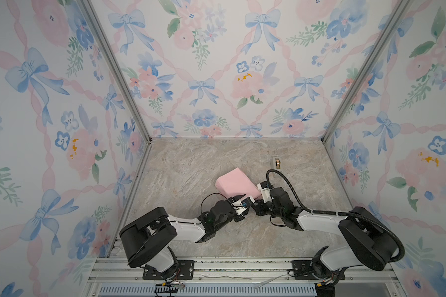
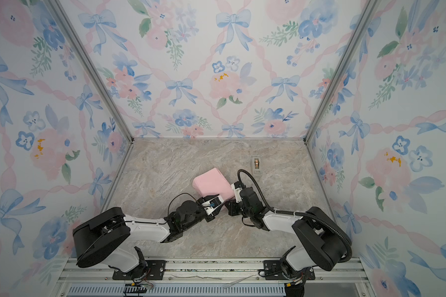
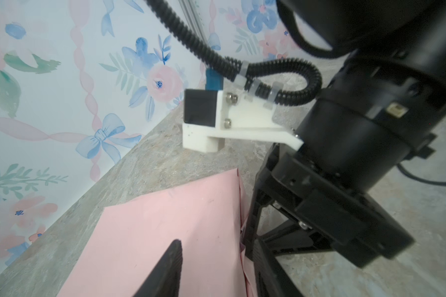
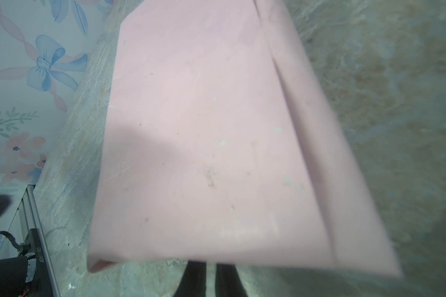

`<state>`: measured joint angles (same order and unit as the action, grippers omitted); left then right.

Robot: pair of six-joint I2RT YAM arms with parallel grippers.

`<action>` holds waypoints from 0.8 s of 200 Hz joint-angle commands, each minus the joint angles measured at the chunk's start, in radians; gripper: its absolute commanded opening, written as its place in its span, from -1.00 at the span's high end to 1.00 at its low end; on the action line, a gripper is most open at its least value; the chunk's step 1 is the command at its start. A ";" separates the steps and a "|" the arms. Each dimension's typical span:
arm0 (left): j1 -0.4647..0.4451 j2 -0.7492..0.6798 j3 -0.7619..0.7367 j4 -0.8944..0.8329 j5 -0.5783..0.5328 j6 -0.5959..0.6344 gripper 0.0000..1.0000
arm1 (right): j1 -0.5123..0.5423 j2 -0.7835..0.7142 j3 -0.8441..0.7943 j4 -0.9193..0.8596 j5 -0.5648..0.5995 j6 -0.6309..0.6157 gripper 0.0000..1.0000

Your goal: Wrap the gift box in paper

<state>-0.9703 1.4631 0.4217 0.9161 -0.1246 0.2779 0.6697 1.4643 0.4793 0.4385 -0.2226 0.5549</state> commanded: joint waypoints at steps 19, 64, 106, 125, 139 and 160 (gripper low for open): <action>-0.037 -0.142 -0.087 -0.098 0.076 -0.406 0.14 | 0.009 0.001 0.041 0.017 0.016 0.003 0.77; -0.153 -0.084 -0.123 -0.099 -0.001 -0.733 0.15 | 0.009 0.001 0.042 0.016 0.015 0.007 0.77; -0.197 0.043 -0.062 -0.097 -0.176 -0.845 0.05 | 0.010 -0.001 0.045 0.010 0.014 0.007 0.77; -0.197 0.081 -0.038 -0.092 -0.194 -0.847 0.02 | 0.009 -0.002 0.048 0.005 0.012 0.008 0.77; -0.197 0.087 -0.042 -0.072 -0.205 -0.845 0.02 | 0.009 -0.005 0.048 0.004 0.012 0.007 0.77; -0.196 0.104 -0.050 -0.046 -0.213 -0.849 0.03 | 0.008 -0.007 0.051 0.001 0.011 0.006 0.77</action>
<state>-1.1637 1.5440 0.3656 0.8230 -0.2932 -0.5404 0.6697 1.4643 0.4976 0.4381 -0.2226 0.5552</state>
